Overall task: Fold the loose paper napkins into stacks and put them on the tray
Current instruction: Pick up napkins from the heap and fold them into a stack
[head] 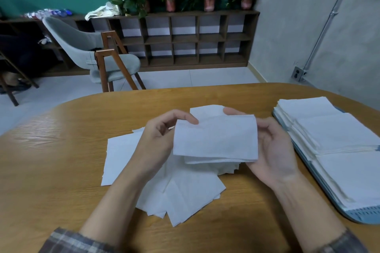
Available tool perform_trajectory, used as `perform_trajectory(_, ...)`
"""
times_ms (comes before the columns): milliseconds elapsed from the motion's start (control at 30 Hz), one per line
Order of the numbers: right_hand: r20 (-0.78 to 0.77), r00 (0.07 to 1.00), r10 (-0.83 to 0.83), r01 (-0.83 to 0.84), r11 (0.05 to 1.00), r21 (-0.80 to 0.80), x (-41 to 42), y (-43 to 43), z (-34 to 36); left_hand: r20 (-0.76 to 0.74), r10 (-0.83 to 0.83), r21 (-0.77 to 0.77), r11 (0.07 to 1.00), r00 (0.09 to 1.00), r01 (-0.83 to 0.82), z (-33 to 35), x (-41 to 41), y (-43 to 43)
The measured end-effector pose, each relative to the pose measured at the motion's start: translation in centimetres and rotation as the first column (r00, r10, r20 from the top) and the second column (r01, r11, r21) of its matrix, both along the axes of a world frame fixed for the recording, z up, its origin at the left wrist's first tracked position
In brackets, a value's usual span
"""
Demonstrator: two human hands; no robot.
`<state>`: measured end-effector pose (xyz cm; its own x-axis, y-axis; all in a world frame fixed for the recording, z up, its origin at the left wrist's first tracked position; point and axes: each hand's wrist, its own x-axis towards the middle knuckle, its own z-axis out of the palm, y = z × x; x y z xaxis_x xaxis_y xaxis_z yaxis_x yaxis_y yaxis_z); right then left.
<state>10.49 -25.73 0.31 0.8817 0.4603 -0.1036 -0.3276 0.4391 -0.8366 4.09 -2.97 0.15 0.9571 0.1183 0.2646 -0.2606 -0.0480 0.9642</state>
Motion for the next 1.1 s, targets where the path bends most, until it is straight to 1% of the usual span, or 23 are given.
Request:
perform_trajectory(67, -0.004, 0.999, 0.032, -0.032, 0.999, -0.038, -0.1, 0.1, -0.1, -0.024, -0.008, 0.003, 1.0, 1.0, 0.008, 0.1, -0.2, -0.2)
perform_trajectory(133, 0.024, 0.999, 0.039, -0.037, 0.994, -0.099, -0.4, 0.3, -0.1, -0.061, 0.02, 0.042, 0.999, 0.998, -0.017, 0.2, -0.3, -0.4)
perform_trajectory(200, 0.096, 0.995, 0.013, 0.003, 0.986, -0.167, -0.6, 0.6, -0.1, -0.088, 0.043, 0.031, 0.999, 0.995, -0.04, 0.2, -0.2, -0.5)
perform_trajectory(267, 0.17, 0.985, -0.024, 0.062, 0.974, -0.219, -0.8, 0.8, -0.1, -0.07, 0.022, -0.002, 1.0, 0.997, -0.022, 0.1, -0.1, -0.3)
perform_trajectory(333, 0.207, 0.978, -0.037, 0.091, 0.963, -0.254, -0.9, 0.8, -0.3, -0.05, 0.005, -0.007, 1.0, 0.999, -0.005, 0.2, -0.3, -0.3)
perform_trajectory(367, 0.215, 0.976, -0.039, 0.097, 0.959, -0.267, -0.9, 0.9, -0.4, -0.051, 0.026, 0.018, 1.0, 0.998, -0.025, 0.3, -0.4, -0.4)
perform_trajectory(467, 0.25, 0.965, -0.079, 0.154, 0.942, -0.298, -0.9, 1.1, -0.9, -0.025, 0.158, 0.128, 0.98, 0.987, -0.154, 0.3, -0.6, -0.8)
perform_trajectory(567, 0.295, 0.949, -0.108, 0.205, 0.925, -0.319, -1.0, 1.4, -1.0, 0.001, 0.156, 0.114, 0.981, 0.988, -0.155, 0.0, -0.5, -0.9)
perform_trajectory(633, 0.306, 0.948, -0.094, 0.195, 0.927, -0.321, -1.1, 1.4, -1.0, 0.0, 0.182, 0.124, 0.976, 0.983, -0.18, -0.1, -0.4, -1.1)
perform_trajectory(733, 0.319, 0.946, -0.053, 0.161, 0.932, -0.325, -1.3, 1.4, -1.0, -0.019, 0.224, 0.079, 0.972, 0.974, -0.222, -0.4, -0.1, -1.3)
perform_trajectory(867, 0.385, 0.923, -0.005, 0.151, 0.925, -0.349, -1.4, 1.7, -1.2, -0.052, 0.294, 0.072, 0.954, 0.955, -0.29, -0.6, 0.0, -1.5)
perform_trajectory(1000, 0.446, 0.895, 0.02, 0.158, 0.92, -0.358, -1.4, 1.6, -1.3, -0.046, 0.291, 0.08, 0.955, 0.956, -0.286, -0.7, 0.0, -1.8)
perform_trajectory(1100, 0.482, 0.876, 0.03, 0.164, 0.92, -0.356, -1.4, 1.6, -1.5, -0.009, 0.301, 0.076, 0.951, 0.954, -0.299, -0.9, 0.0, -1.7)
